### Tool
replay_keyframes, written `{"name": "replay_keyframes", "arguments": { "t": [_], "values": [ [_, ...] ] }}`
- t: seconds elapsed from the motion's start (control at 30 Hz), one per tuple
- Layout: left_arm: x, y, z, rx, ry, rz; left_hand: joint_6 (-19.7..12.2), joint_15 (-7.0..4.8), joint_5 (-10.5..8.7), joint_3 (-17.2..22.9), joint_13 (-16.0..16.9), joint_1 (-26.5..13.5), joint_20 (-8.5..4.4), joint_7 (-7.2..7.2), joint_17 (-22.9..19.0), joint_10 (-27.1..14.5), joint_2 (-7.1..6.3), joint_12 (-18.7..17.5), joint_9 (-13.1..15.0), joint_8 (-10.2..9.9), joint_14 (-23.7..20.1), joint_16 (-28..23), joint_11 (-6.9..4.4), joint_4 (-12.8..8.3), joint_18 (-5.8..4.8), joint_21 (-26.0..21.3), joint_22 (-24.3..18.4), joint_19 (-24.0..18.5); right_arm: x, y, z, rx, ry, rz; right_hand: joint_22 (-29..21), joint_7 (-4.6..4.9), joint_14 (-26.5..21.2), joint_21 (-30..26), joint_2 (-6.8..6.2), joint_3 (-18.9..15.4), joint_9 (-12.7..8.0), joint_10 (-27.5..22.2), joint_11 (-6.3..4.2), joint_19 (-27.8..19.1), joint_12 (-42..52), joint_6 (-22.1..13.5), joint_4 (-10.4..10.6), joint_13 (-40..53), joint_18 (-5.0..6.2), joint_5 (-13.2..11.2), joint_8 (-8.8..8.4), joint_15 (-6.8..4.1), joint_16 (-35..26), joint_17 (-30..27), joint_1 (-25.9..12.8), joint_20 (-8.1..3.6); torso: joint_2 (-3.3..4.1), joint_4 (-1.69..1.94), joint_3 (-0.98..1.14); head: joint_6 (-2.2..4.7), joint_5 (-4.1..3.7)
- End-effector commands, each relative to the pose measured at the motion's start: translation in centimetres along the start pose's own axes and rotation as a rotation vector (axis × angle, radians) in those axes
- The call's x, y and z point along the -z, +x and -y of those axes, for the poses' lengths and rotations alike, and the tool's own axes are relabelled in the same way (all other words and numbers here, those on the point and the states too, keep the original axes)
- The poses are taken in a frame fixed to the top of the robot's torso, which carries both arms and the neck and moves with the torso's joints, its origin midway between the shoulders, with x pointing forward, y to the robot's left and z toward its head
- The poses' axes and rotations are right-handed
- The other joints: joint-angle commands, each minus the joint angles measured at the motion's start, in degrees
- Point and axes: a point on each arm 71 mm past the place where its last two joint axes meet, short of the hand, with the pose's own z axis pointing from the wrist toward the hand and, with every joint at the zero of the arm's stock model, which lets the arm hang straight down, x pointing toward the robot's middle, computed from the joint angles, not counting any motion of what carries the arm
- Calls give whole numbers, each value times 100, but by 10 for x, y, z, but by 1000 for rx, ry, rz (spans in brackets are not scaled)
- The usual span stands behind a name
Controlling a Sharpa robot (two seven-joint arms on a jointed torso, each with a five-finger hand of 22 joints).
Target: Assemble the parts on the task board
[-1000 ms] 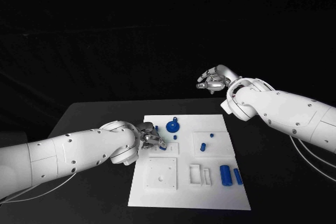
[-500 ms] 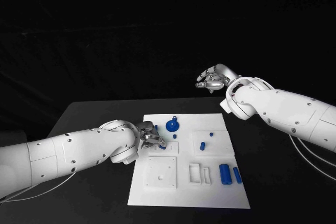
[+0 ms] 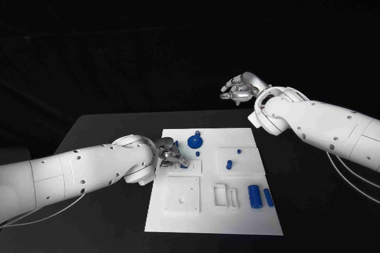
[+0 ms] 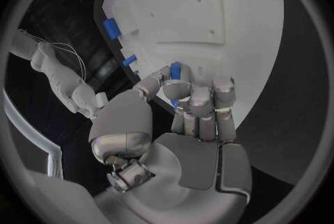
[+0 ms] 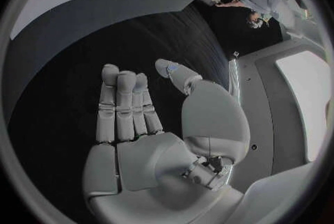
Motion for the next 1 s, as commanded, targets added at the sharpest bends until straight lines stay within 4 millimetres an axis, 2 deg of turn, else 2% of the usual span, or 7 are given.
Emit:
{"name": "replay_keyframes", "arguments": {
  "t": [0.03,0.27,0.4,0.73,0.9,1.0],
  "values": [
    [0,9,1,-29,7,-69,1036,-361,111,53,-8,-82,-516,-575,-10,-224,6,44,1466,-10,153,43,-199,102,165,30,73,-35,0,2,-3,-5,-16,-18,7,28,-55,-24,46,-12,6,-45,-13,-43,20,-13,-38,-9,81,38,-23,2,-18,-7,-4,4,0,1,1,-11,4],
    [-1,9,1,-32,6,-72,1068,-353,362,41,-31,-217,-511,-573,-43,-240,131,94,1382,-11,142,85,-196,92,169,50,70,-59,1,3,-5,-7,-19,-24,18,29,-59,-32,48,-21,6,-53,-11,-43,32,-17,-53,-26,81,83,-22,4,-18,-11,-8,6,-1,-3,-3,-13,1],
    [-1,8,1,-30,4,-65,1069,-352,413,39,-42,-281,-508,-573,-57,-246,202,105,1358,-9,135,94,-193,91,168,56,69,-67,1,4,-5,-7,-19,-26,23,30,-61,-36,53,-23,7,-58,-10,-43,40,-16,-58,-35,81,111,-20,5,-17,-13,-11,7,-1,-2,-5,-11,-2],
    [-2,6,1,-27,2,-45,1066,-351,407,46,-61,-380,-505,-571,-78,-255,318,120,1327,-3,126,106,-191,78,169,64,66,-80,0,5,-6,-7,-21,-29,41,31,-66,-53,66,-24,9,-72,-9,-41,65,-18,-77,-68,81,218,-16,6,-14,-19,-15,10,1,2,-5,-3,-4],
    [-3,6,2,-28,0,-44,1056,-352,249,61,-85,-437,-508,-570,-101,-261,329,126,1304,2,119,110,-191,57,174,70,62,-85,0,5,-7,-7,-22,-32,50,31,-69,-62,72,-24,9,-79,-9,-41,78,-19,-87,-85,81,272,-14,7,-13,-22,-17,12,3,-5,-6,3,-10],
    [-3,6,2,-28,0,-44,1054,-352,230,67,-89,-439,-508,-570,-105,-262,327,126,1300,4,118,110,-190,52,176,70,61,-86,0,6,-7,-7,-22,-34,54,31,-69,-65,75,-25,9,-81,-8,-40,83,-20,-88,-92,81,293,-13,7,-12,-24,-21,13,2,-7,-5,0,-14]
  ]
}}
